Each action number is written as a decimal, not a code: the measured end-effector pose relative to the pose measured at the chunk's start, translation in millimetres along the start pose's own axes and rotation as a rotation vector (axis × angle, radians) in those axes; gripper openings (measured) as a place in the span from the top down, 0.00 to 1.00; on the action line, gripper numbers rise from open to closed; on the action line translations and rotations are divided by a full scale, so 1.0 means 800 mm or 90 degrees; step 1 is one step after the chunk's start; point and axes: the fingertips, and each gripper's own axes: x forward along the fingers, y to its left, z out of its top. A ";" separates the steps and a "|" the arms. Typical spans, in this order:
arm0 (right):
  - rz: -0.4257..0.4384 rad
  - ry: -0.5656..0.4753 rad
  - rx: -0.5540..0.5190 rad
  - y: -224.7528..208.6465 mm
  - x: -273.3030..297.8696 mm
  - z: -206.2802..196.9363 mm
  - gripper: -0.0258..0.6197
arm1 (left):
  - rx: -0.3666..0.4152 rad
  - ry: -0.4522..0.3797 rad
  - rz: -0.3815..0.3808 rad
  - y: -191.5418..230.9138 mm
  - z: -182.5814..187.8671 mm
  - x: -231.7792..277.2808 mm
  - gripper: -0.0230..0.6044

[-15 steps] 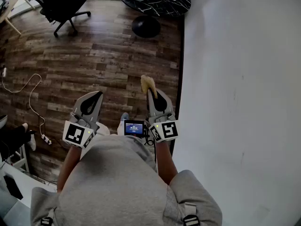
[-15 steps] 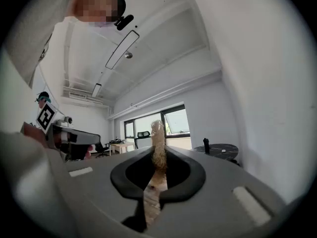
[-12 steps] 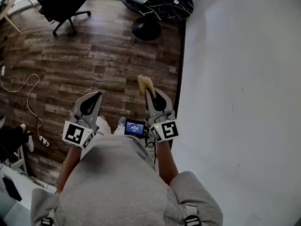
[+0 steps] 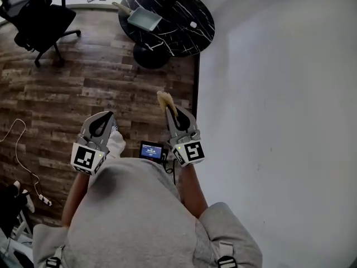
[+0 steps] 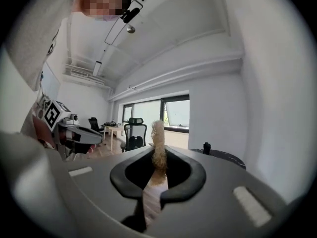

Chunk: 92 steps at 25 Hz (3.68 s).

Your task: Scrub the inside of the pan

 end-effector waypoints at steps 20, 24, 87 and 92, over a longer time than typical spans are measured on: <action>-0.144 0.050 0.033 -0.251 0.404 -0.016 0.88 | 0.049 0.043 -0.115 0.336 0.082 0.354 0.97; -0.174 0.081 0.082 -0.318 0.484 -0.048 0.87 | 0.083 0.090 -0.147 0.384 0.089 0.428 0.97; -0.380 0.584 0.439 -0.397 0.868 -0.401 0.89 | 0.531 0.405 -0.773 0.602 -0.252 0.744 0.77; -0.393 0.543 0.496 -0.391 0.866 -0.398 0.89 | 0.536 0.406 -0.780 0.601 -0.253 0.742 0.77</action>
